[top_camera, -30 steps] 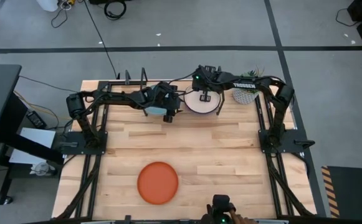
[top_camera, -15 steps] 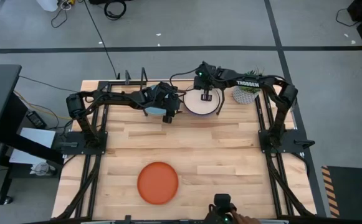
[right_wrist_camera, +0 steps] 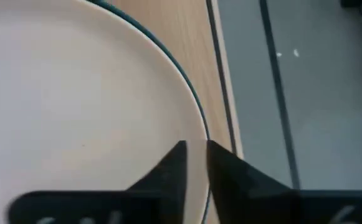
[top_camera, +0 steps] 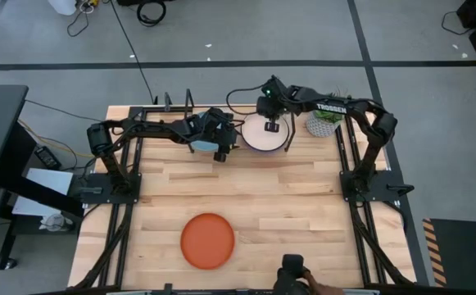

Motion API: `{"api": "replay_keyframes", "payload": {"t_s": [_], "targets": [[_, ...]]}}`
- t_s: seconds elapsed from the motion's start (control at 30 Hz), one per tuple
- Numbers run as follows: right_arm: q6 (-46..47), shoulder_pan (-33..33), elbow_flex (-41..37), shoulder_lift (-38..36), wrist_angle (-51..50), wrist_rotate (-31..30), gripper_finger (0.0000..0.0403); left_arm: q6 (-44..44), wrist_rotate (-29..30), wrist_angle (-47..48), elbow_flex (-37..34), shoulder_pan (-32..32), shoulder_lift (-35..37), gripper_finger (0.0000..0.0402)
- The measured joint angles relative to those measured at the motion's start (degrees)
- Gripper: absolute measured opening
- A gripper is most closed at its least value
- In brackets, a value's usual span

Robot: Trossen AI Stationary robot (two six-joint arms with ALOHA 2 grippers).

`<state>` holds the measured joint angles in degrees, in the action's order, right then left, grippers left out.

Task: Place and stack plates onto a shelf
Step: Stack the light brown plate on top of the dark green plate on the shelf, then stack the light brown plate on top of the light blue plate on the shelf

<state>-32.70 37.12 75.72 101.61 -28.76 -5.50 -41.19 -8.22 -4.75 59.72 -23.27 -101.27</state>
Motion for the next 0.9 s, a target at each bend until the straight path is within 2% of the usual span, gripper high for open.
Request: {"api": "replay_keyframes", "payload": {"t_s": [0.17, 0.33, 0.63, 0.9], "targets": [[-0.6, 1.4, 0.0, 0.5, 1.5, 2.4, 0.0123, 0.4, -1.0, 0.0, 0.0, 0.0, 0.0, 0.0226], [-3.1, 1.7, 0.0, 1.0, 1.6, 4.1, 0.0139, 0.4, -1.1, 0.0, 0.0, 0.0, 0.0, 0.0226], [-3.5, 2.1, 0.0, 3.1, 2.6, 5.2, 0.0096, 1.1, -1.1, 0.2, 0.0, 0.0, 0.0, 0.0226], [-4.4, 2.4, 0.0, 3.2, 1.8, 5.2, 0.0015, 1.1, -1.1, 0.3, 0.0, 0.0, 0.0, 0.0226]]}}
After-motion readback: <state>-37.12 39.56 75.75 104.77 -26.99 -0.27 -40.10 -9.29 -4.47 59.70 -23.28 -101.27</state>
